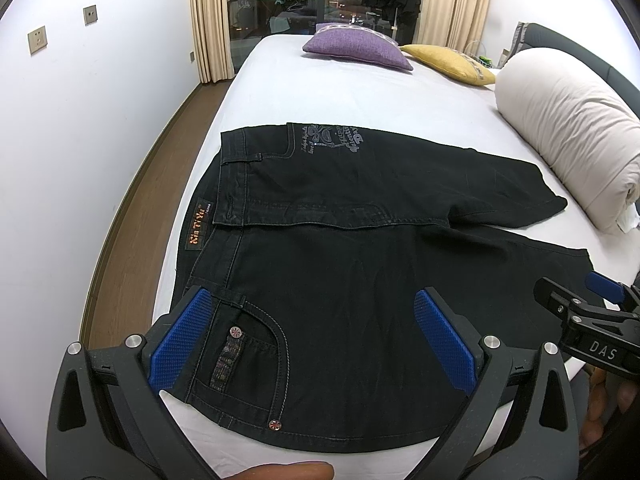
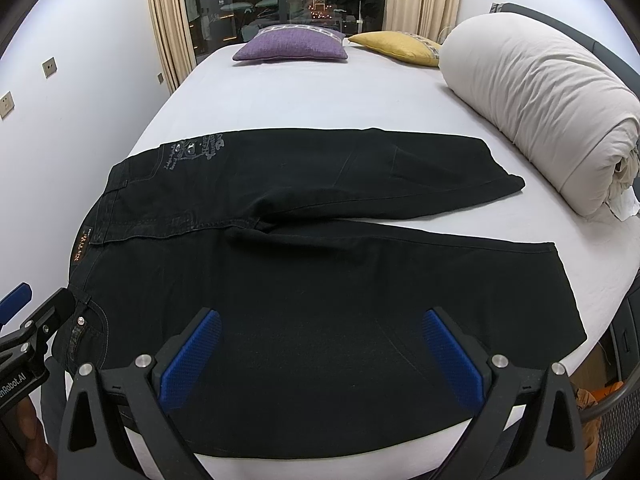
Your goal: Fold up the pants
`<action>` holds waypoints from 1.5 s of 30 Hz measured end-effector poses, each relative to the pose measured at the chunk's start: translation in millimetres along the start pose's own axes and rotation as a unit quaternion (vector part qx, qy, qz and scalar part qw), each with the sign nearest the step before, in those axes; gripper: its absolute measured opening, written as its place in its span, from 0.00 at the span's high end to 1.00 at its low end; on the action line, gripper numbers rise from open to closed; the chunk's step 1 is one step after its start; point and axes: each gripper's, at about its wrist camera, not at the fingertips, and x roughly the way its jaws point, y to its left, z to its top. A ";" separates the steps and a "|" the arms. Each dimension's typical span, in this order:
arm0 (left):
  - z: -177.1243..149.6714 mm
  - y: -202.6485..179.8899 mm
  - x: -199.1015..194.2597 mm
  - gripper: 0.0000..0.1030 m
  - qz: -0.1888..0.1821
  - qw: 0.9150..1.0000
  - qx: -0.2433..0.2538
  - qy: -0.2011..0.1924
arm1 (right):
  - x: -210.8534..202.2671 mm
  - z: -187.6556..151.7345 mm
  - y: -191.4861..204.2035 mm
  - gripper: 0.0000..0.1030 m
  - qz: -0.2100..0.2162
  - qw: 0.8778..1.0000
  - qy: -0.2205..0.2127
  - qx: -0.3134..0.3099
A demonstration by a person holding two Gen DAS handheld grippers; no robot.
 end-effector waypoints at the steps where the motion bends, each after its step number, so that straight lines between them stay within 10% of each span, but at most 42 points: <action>1: -1.4 0.2 -0.1 0.00 0.000 1.000 0.000 0.000 | 0.0 -0.1 0.1 0.00 0.000 1.000 0.000 0.000; 26: 4.6 -5.8 10.4 0.00 -0.013 0.999 0.046 -0.024 | 11.3 -2.6 0.1 0.00 0.023 1.000 0.004 0.004; 32: 59.0 13.5 54.6 0.00 -0.102 0.994 0.040 0.005 | 22.3 3.0 -11.9 0.00 0.072 0.997 -0.009 0.006; 41: 164.9 11.4 156.0 0.00 -0.037 0.978 0.206 0.022 | 47.1 31.9 -39.1 0.21 0.128 0.990 -0.039 -0.052; 45: 208.9 24.9 224.5 0.00 -0.048 0.965 0.241 0.092 | 64.9 44.5 -53.4 0.26 0.149 0.985 -0.029 -0.077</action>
